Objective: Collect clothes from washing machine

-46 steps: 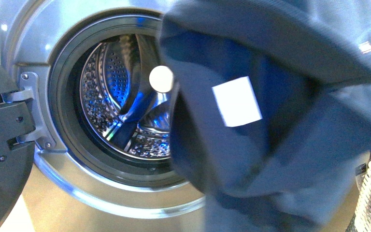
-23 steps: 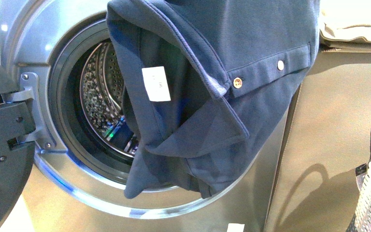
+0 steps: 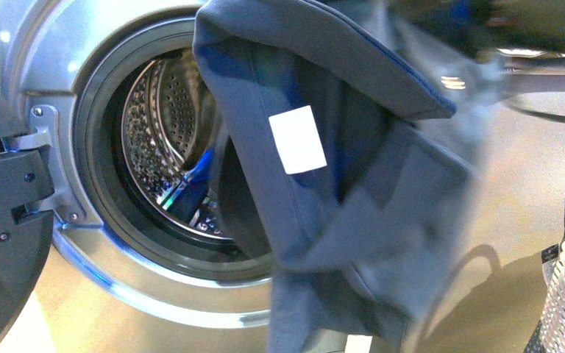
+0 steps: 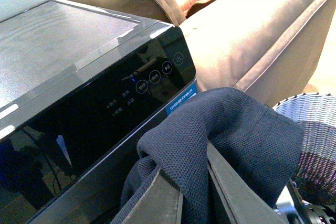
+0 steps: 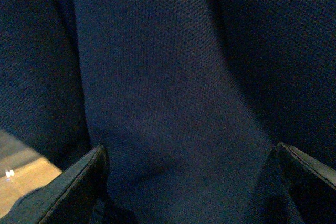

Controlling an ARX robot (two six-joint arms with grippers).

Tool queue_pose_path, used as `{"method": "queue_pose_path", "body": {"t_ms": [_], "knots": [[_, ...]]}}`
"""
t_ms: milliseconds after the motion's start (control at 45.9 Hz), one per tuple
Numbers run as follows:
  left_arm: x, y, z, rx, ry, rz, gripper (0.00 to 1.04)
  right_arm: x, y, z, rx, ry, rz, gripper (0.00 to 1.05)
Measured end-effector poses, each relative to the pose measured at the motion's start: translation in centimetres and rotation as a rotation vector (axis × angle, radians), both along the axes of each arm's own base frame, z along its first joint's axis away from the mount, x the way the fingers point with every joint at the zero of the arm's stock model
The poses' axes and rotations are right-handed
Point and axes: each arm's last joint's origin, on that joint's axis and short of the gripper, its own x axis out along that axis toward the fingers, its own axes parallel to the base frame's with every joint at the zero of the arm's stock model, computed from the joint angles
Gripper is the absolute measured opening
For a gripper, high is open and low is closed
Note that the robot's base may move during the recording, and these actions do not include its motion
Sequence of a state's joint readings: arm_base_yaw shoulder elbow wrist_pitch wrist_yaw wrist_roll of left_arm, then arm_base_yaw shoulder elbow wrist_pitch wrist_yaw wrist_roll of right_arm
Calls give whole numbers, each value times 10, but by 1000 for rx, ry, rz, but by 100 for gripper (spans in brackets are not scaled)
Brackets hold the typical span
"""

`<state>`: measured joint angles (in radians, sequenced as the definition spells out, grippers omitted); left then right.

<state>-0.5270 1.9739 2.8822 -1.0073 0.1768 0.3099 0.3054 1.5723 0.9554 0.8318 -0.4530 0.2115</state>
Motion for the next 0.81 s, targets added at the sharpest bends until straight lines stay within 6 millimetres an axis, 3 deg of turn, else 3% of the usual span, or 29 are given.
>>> {"method": "queue_pose_path", "body": {"t_ms": [174, 501, 588, 806], "knots": [[0, 0, 0, -2, -3, 3, 9, 15, 11, 6, 12, -19, -50, 94], [0, 0, 1, -5, -10, 11, 9, 19, 19, 8, 31, -56, -148, 47], [0, 0, 1, -6, -13, 12, 9, 19, 15, 12, 56, -86, -192, 30], [0, 0, 2, -9, -18, 13, 9, 11, -2, 22, 92, -146, -255, 4]]}}
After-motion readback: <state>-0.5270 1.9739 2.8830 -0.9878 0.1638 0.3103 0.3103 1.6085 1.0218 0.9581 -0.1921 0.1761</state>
